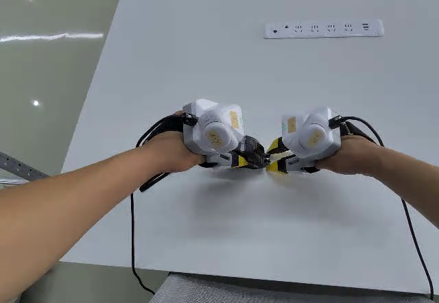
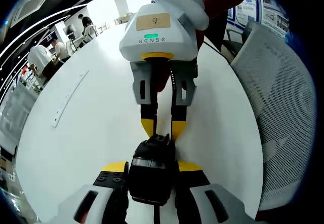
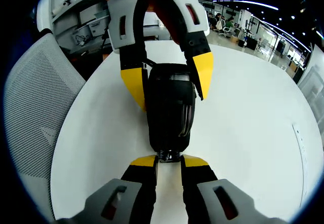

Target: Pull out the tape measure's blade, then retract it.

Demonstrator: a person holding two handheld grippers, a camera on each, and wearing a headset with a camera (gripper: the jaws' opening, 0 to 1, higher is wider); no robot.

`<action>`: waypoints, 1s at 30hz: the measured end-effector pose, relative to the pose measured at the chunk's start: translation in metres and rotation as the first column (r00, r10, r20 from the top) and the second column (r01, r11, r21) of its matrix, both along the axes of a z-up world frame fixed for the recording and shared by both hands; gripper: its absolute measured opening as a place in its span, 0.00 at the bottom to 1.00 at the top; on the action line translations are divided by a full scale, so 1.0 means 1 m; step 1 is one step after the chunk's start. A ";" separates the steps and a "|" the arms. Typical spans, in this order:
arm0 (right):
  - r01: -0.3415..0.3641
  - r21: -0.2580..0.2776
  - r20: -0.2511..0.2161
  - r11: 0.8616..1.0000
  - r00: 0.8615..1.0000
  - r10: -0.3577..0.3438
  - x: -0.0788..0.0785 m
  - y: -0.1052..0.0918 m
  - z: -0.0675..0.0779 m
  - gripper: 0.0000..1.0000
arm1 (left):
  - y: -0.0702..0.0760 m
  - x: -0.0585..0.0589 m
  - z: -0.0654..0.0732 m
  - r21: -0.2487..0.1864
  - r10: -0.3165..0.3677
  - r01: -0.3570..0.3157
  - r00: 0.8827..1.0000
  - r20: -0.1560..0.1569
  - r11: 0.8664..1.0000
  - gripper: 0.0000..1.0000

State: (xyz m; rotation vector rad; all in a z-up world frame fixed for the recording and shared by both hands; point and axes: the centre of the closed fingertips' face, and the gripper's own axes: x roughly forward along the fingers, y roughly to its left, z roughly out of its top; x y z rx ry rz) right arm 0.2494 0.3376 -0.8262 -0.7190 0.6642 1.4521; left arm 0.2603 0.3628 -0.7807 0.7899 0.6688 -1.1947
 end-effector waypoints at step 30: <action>0.036 0.055 -0.036 0.998 0.999 -0.034 0.002 -0.007 0.004 0.10 | 0.001 0.000 0.001 0.029 -0.028 0.028 0.999 -0.023 0.999 0.28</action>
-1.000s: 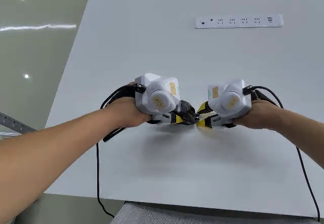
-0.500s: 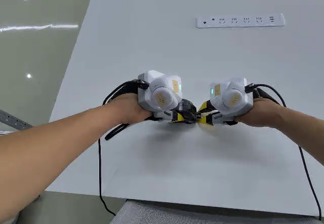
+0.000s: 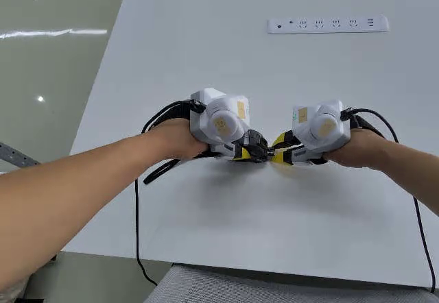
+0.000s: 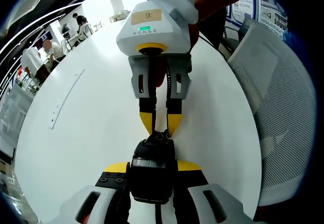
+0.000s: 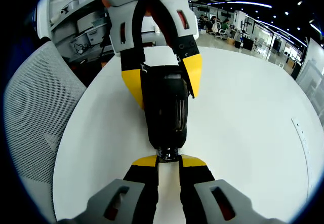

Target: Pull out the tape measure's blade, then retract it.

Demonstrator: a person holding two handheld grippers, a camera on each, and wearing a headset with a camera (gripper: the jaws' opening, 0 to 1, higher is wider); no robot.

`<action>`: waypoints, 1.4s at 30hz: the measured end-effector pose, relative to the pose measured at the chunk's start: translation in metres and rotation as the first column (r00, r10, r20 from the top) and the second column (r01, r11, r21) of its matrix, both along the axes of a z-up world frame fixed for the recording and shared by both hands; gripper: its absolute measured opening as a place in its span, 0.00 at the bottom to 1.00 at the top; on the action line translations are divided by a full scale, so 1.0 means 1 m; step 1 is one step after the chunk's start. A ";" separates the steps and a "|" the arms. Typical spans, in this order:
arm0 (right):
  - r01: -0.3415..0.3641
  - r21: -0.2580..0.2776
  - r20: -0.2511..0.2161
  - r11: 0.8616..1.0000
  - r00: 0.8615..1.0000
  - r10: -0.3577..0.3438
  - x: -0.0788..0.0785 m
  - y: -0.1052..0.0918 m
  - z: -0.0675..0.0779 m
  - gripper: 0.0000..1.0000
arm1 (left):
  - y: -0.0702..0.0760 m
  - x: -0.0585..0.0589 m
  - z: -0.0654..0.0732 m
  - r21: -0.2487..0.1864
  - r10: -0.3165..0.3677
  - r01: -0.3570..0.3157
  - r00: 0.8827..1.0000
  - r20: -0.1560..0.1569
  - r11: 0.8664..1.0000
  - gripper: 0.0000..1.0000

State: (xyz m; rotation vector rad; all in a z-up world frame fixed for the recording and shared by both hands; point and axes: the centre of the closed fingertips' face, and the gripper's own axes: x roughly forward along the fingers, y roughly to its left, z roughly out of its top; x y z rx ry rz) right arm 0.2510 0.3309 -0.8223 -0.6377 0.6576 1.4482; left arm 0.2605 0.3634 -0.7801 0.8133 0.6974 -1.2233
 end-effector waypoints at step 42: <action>0.006 -0.018 -0.012 1.000 1.000 -0.007 0.001 -0.055 0.015 0.00 | -0.001 0.000 0.002 -0.007 0.001 -0.001 1.000 -0.010 1.000 0.28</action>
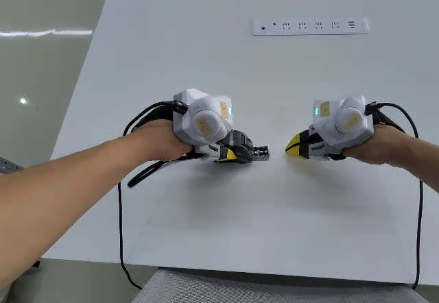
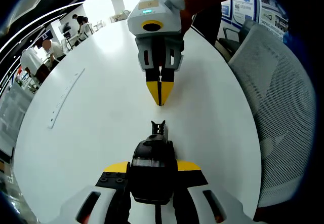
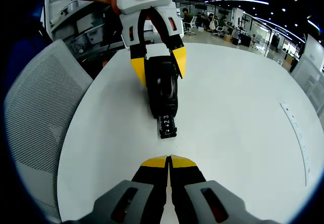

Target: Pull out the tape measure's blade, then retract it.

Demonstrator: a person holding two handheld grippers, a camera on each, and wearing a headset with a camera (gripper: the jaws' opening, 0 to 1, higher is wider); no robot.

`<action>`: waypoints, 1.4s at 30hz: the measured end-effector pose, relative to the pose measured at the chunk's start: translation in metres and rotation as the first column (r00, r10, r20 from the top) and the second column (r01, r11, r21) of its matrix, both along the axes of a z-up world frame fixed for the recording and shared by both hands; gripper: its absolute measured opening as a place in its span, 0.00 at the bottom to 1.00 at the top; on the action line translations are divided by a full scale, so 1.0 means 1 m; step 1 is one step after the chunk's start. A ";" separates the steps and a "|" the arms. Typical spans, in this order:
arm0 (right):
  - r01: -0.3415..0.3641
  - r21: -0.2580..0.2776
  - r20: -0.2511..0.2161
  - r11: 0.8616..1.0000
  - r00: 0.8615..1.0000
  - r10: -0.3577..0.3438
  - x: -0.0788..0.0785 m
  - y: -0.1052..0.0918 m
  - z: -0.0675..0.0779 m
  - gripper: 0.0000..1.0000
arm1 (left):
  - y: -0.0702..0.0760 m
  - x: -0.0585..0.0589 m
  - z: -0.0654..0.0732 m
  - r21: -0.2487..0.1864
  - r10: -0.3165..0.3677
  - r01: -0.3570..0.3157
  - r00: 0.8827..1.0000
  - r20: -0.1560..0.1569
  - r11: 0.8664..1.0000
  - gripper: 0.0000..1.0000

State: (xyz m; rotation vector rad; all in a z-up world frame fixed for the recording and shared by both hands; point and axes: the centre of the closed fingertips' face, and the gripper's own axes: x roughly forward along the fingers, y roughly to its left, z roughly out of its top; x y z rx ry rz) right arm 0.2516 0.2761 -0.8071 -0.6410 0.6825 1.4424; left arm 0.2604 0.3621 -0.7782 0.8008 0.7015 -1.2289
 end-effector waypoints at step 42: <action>-0.120 -0.023 0.011 0.993 0.993 0.120 -0.002 0.045 -0.015 0.14 | -0.002 0.002 -0.003 0.001 -0.022 0.022 1.000 -0.013 1.000 0.27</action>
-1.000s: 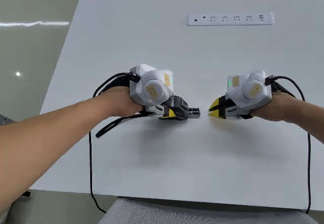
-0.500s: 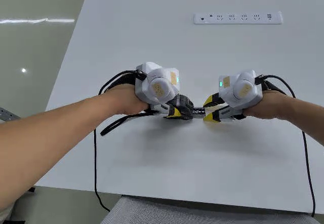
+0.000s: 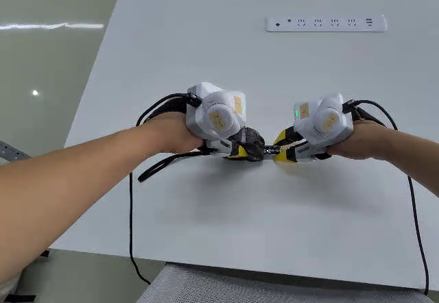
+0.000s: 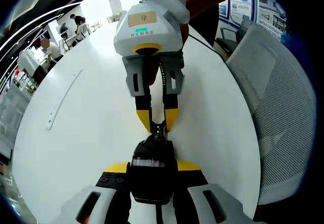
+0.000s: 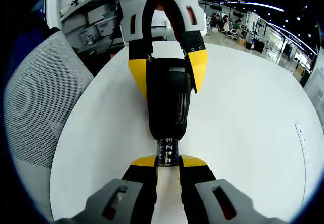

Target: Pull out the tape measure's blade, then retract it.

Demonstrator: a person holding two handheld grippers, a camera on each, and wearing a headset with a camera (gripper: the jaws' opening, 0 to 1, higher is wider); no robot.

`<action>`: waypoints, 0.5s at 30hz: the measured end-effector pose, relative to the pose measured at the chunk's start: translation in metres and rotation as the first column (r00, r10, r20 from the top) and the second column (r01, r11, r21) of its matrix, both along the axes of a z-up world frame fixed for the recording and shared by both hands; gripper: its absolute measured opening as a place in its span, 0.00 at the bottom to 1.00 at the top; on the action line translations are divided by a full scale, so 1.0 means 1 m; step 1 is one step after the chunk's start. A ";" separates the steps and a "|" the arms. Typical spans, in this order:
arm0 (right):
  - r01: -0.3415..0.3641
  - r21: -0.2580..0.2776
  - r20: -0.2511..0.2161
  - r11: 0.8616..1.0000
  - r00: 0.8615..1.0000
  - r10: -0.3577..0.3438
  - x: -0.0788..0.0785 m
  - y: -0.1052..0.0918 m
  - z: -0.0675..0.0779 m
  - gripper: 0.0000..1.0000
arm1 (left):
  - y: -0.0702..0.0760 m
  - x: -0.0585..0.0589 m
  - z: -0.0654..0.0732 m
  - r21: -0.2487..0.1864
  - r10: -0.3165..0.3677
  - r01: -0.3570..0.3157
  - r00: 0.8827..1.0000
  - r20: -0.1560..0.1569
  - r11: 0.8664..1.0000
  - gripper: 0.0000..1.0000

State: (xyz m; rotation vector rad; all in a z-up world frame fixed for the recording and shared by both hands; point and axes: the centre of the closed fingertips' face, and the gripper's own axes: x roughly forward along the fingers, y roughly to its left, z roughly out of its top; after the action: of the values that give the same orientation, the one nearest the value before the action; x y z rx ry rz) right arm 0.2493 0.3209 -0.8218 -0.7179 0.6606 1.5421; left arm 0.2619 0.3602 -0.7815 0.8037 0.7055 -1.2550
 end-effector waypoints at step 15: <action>-0.002 -0.004 -0.006 1.000 1.000 0.002 -0.001 -0.004 0.001 0.11 | 0.001 -0.001 0.000 0.009 -0.004 0.004 1.000 0.006 1.000 0.27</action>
State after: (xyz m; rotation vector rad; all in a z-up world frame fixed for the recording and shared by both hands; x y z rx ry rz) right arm 0.2484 0.3171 -0.8208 -0.7176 0.6680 1.5461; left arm 0.2609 0.3615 -0.7816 0.8160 0.7056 -1.2538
